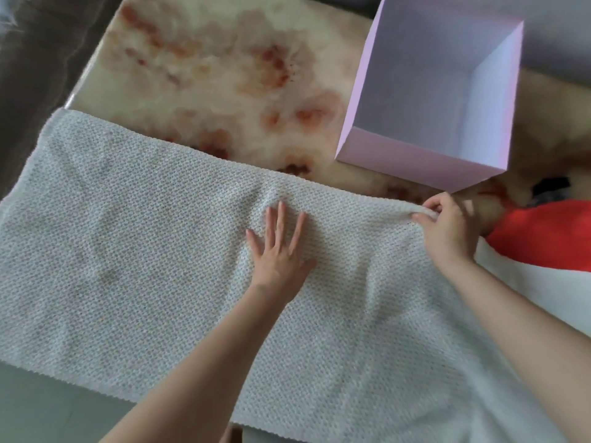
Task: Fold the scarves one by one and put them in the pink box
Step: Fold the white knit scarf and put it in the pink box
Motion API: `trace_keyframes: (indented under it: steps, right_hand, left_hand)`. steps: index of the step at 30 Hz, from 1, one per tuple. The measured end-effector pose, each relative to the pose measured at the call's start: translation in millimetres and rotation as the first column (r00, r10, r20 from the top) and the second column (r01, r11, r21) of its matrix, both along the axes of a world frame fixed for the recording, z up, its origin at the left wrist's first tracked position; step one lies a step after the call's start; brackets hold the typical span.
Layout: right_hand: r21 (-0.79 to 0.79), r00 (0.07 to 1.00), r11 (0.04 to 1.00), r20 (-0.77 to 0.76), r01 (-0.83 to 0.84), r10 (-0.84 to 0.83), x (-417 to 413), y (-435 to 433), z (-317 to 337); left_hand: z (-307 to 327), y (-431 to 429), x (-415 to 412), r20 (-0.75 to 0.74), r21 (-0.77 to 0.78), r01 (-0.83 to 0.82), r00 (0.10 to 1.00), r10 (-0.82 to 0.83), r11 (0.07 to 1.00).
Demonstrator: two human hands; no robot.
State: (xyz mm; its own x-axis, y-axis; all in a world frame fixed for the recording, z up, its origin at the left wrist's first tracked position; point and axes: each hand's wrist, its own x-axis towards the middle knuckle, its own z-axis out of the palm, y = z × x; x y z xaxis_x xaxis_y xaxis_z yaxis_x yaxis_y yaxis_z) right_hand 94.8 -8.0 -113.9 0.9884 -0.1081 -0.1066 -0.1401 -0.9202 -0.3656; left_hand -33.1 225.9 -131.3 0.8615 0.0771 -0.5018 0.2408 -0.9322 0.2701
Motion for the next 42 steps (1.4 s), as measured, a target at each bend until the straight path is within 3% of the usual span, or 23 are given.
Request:
trace_keyframes:
  steps: [5, 9, 12, 16, 20, 24, 30, 36, 39, 42]
  right_hand:
    - [-0.001, 0.99, 0.998, -0.127, -0.064, 0.063, -5, -17, -10]
    - [-0.117, 0.985, 0.991, -0.169, -0.064, 0.044, -22, -62, -3]
    - [-0.21, 0.981, 0.972, -0.184, -0.106, 0.067, -33, -96, -2]
    - [-0.226, 0.992, 0.968, -0.076, -0.114, 0.099, -33, -112, -4]
    - [-0.17, 0.992, 0.985, 0.124, 0.028, -0.007, -24, -112, -3]
    - [-0.072, 0.997, 0.996, 0.057, -0.05, 0.054, -41, -119, -6]
    - [-0.099, 0.971, 0.966, 0.02, -0.237, 0.24, -129, -147, 4]
    - [-0.127, 0.948, 0.947, -0.162, -0.295, 0.273, -202, -190, -4]
    - [-0.255, 0.917, 0.892, -0.246, -0.374, 0.315, -200, -204, -18]
    - [-0.265, 0.933, 0.908, -0.25, -0.325, 0.26, -191, -203, -23]
  left_hand:
    - [1, -10, 5, 0.03, 0.027, -0.029, 0.999, 0.028, 0.999]
    - [-1, -19, 12, -0.005, 0.06, 0.001, 1.0, -0.001, 0.998]
    - [0, -29, 21, 0.047, 0.066, 0.038, 0.998, -0.041, 0.997]
    - [-1, -49, 29, 0.034, 0.078, 0.187, 0.981, -0.19, 0.979]
    - [0, -65, 38, 0.01, 0.098, 0.072, 0.997, -0.073, 0.993]
    - [12, -103, 23, 0.057, 0.018, 0.141, 0.988, -0.142, 0.99]
    - [18, -169, -24, 0.022, -0.11, 0.362, 0.932, -0.362, 0.926]
    - [2, -191, -40, 0.007, -0.032, 0.443, 0.896, -0.444, 0.896]
    - [-5, -193, -24, 0.033, -0.011, 0.418, 0.908, -0.417, 0.909]
    - [-1, -203, -19, 0.036, 0.02, 0.378, 0.925, -0.379, 0.926]
